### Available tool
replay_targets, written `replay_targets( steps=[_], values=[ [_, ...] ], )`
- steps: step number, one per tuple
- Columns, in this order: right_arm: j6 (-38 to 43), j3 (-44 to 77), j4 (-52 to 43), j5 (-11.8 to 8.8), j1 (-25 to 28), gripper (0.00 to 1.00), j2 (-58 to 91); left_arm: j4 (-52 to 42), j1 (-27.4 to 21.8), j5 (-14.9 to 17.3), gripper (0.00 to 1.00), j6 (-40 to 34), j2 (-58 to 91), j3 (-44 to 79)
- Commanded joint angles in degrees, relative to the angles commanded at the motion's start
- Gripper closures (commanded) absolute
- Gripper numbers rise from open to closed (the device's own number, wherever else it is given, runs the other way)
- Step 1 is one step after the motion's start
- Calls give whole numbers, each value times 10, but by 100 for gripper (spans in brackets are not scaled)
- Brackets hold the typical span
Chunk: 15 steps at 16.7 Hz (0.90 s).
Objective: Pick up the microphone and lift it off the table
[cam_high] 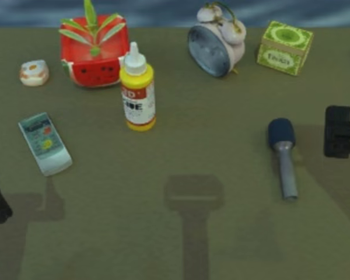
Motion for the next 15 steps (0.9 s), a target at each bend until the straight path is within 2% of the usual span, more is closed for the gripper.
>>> replay_targets(
  steps=[4,8,15],
  values=[
    [55,148,-96,12,52,0,205,0,0,0,0,0,0,0],
    [94,246,-176,23,89,0,345,0,0,0,0,0,0,0],
    [109,281,-213,30,103,0,401,0,0,0,0,0,0,0]
  ],
)
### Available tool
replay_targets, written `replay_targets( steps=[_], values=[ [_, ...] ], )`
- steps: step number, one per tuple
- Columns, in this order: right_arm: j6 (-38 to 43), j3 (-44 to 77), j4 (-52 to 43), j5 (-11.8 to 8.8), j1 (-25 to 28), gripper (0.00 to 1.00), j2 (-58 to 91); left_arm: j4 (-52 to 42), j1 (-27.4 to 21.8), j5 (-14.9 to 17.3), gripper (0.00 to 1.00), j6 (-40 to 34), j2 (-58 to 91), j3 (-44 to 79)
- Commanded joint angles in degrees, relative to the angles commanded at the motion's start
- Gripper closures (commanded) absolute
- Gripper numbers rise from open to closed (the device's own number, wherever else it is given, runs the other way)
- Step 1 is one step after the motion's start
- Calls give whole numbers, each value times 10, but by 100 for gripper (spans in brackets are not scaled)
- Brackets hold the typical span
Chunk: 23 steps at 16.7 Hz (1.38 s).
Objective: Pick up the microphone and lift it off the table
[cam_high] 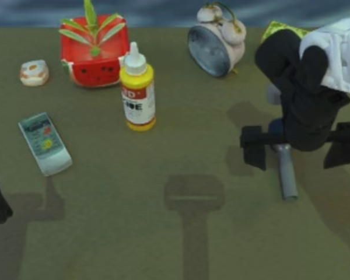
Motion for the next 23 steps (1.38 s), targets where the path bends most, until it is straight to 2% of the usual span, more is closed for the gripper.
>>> replay_targets(
  steps=[4,12,17,23],
  values=[
    [-4,-13,23,0,-4,0,11,0,0,0,0,0,0,0],
    [-17,-94,198,0,-18,0,101,0,0,0,0,0,0,0],
    [-18,-98,207,0,-19,0,106,0,0,0,0,0,0,0],
    [-18,-98,207,0,-19,45,106,0,0,0,0,0,0,0]
  ],
)
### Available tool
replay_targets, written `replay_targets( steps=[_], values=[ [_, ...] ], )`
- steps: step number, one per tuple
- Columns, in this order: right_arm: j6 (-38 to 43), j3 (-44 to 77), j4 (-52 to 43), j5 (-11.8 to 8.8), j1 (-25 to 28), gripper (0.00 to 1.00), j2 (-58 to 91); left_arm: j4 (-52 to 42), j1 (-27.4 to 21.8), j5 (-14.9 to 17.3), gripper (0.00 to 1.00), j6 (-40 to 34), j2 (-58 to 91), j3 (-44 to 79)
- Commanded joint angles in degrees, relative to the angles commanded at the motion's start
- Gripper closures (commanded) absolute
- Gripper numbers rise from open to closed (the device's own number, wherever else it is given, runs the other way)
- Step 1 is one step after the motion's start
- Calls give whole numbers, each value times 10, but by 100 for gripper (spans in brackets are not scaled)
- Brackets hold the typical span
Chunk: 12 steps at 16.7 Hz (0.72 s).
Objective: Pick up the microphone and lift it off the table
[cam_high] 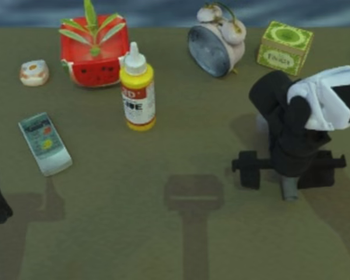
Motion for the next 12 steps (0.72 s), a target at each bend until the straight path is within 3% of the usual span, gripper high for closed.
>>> replay_targets(
  steps=[7,12],
  values=[
    [0,0,0,0,0,98,0,0,0,0,0,0,0,0],
    [0,0,0,0,0,100,0,0,0,0,0,0,0,0]
  ],
)
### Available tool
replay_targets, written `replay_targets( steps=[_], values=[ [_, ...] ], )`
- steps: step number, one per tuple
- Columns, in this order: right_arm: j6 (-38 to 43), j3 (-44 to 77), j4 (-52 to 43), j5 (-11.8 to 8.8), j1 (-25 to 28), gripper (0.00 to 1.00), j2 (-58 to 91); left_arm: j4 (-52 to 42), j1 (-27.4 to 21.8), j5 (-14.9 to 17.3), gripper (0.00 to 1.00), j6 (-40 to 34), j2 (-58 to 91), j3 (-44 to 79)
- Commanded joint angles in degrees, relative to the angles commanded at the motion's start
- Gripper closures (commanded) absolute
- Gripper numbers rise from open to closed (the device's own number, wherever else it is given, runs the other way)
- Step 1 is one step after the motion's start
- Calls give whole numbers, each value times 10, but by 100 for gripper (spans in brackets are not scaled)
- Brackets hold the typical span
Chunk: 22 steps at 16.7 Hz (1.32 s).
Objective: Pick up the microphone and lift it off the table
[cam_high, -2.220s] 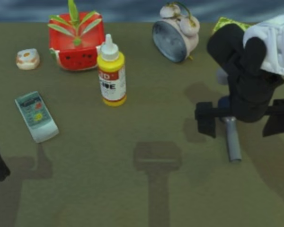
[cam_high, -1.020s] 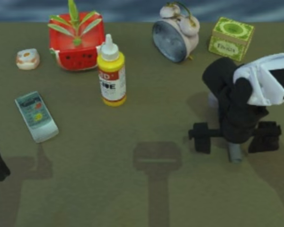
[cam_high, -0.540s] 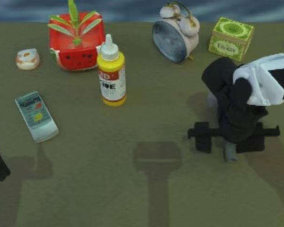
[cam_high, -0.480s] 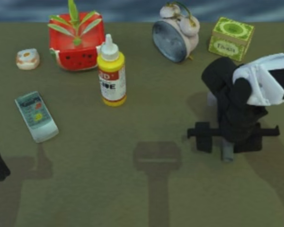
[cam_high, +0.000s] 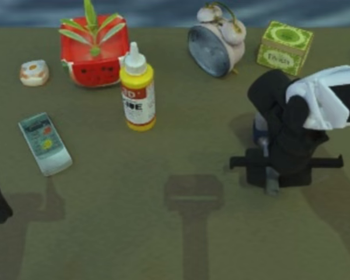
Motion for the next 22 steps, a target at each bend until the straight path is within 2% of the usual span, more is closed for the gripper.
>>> replay_targets(
  steps=[3,4,7,10,14,22],
  values=[
    [0,0,0,0,0,100,0,0,0,0,0,0,0,0],
    [17,13,-6,-26,7,100,-24,0,0,0,0,0,0,0],
    [9,10,13,-31,9,100,-27,0,0,0,0,0,0,0],
    [-15,-5,84,-49,11,100,-40,0,0,0,0,0,0,0],
    [-67,-45,248,-90,12,100,-71,0,0,0,0,0,0,0],
    [-200,-161,675,-189,12,100,-169,0,0,0,0,0,0,0]
  ],
)
